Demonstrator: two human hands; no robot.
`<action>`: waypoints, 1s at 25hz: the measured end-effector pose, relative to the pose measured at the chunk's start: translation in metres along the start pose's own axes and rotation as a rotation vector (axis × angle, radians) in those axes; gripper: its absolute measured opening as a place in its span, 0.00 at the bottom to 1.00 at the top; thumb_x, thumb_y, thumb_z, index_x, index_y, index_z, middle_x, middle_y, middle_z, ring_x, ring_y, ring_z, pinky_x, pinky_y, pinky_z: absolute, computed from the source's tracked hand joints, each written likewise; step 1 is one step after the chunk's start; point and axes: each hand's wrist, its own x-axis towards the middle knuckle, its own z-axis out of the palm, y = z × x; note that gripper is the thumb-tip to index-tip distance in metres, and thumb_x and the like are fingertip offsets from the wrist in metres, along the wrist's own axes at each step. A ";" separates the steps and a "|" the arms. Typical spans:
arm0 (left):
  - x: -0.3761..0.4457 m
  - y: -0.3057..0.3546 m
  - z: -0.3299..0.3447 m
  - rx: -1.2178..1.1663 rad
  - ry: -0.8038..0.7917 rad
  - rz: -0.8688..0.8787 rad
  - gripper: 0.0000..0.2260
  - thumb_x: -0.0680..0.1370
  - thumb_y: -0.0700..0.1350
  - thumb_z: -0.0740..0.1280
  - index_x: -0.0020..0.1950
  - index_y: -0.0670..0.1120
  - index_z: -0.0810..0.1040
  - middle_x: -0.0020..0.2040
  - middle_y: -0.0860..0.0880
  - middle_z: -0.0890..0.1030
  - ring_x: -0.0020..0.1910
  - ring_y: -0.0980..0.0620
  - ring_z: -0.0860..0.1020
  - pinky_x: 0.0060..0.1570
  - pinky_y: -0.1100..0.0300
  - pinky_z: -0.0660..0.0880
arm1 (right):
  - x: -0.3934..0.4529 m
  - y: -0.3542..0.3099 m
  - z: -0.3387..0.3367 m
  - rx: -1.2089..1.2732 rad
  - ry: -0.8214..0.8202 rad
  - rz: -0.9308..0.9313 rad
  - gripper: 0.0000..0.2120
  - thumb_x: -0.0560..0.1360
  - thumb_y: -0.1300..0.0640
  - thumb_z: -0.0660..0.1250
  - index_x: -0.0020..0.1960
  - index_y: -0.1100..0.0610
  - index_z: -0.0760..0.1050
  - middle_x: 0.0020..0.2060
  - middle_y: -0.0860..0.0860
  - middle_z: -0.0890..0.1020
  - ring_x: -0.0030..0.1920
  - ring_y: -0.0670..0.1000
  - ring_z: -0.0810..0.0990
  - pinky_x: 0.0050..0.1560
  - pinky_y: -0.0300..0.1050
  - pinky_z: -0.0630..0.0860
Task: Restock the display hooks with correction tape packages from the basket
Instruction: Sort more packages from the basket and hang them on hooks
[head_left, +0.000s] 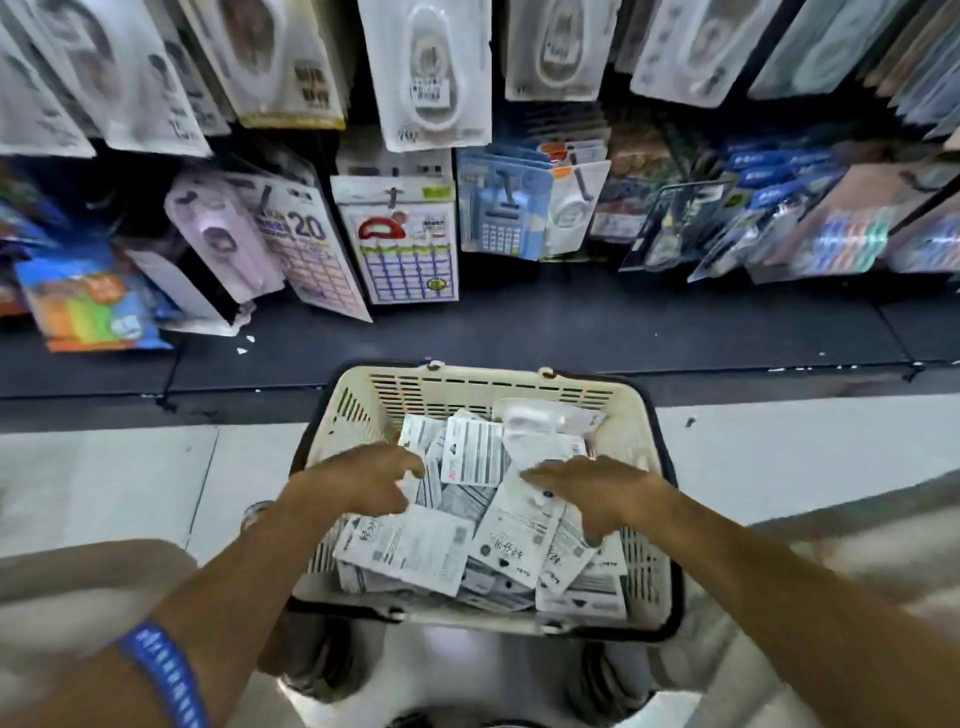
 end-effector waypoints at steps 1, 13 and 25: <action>0.004 -0.010 0.018 -0.008 -0.033 -0.009 0.22 0.81 0.45 0.67 0.74 0.52 0.71 0.72 0.47 0.73 0.67 0.47 0.74 0.57 0.62 0.69 | 0.003 0.001 0.026 -0.126 -0.006 -0.014 0.57 0.70 0.64 0.76 0.82 0.46 0.38 0.82 0.51 0.46 0.80 0.58 0.53 0.77 0.60 0.56; 0.040 -0.035 0.039 -0.143 0.162 0.022 0.17 0.80 0.43 0.65 0.69 0.53 0.75 0.67 0.48 0.78 0.63 0.49 0.77 0.55 0.60 0.72 | 0.062 -0.025 0.049 -0.433 0.331 -0.108 0.33 0.82 0.58 0.58 0.82 0.53 0.45 0.80 0.60 0.56 0.74 0.71 0.62 0.69 0.66 0.65; -0.003 0.032 -0.042 -1.129 0.227 0.327 0.27 0.64 0.62 0.78 0.60 0.56 0.81 0.56 0.55 0.86 0.56 0.53 0.83 0.55 0.58 0.78 | -0.031 0.013 -0.126 1.255 0.262 -0.222 0.09 0.74 0.56 0.75 0.53 0.57 0.85 0.51 0.58 0.87 0.50 0.57 0.86 0.51 0.54 0.83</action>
